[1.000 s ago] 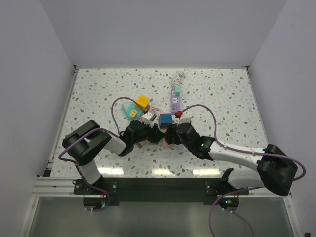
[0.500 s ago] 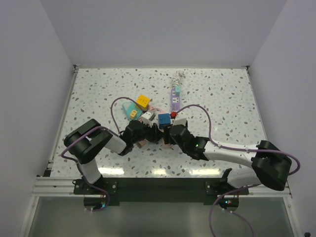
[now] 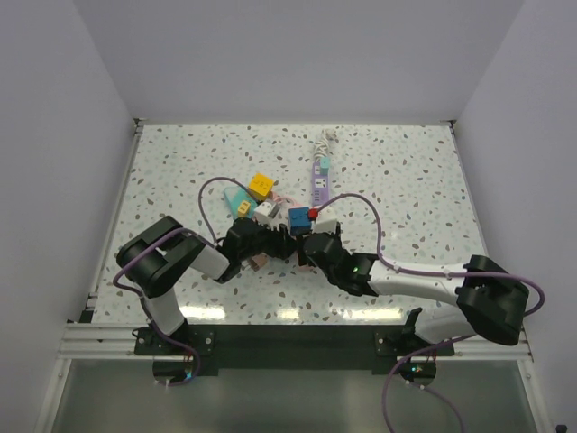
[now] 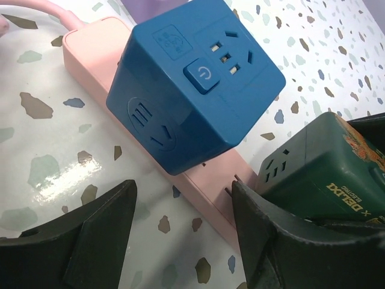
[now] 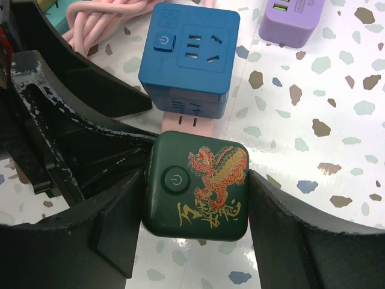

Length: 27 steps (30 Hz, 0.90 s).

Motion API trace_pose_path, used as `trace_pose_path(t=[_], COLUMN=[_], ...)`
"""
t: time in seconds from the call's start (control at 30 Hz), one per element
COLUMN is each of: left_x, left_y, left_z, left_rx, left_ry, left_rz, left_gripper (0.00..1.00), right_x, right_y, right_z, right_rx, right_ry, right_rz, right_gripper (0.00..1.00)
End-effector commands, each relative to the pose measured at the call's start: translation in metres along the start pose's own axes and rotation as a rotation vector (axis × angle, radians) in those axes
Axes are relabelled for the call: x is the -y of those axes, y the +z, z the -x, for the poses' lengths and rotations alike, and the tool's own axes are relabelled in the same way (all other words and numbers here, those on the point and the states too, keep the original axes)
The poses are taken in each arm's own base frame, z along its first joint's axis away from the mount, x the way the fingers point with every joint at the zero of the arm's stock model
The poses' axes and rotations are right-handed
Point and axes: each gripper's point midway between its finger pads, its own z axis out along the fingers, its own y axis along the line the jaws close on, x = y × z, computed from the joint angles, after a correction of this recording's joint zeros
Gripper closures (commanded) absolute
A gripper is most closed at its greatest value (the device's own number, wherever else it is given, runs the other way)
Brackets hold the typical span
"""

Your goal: Insert the plug

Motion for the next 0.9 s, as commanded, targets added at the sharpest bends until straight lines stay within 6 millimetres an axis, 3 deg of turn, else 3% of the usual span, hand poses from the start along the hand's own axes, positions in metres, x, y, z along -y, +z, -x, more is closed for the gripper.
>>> trace_pose_path(t=[0.0,0.57,0.87], left_x=[0.007,0.005,0.002], left_y=[-0.004,-0.03,-0.037], left_z=[0.015,0.031,0.035], left_rx=[0.047,0.088,0.105], left_ry=[-0.001,0.034,0.037], left_rz=[-0.021,-0.018,-0.006], left_gripper=[0.3,0.28,0.28], right_x=[-0.015,-0.03,-0.027], right_y=[-0.004,-0.001,-0.005], right_z=[-0.027,-0.048,-0.062], right_rx=[-0.091,-0.129,-0.147], right_ry=[-0.038,-0.107,-0.106], right_rz=[0.059,0.158,0.185], right_gripper=[1.0,1.0,1.0])
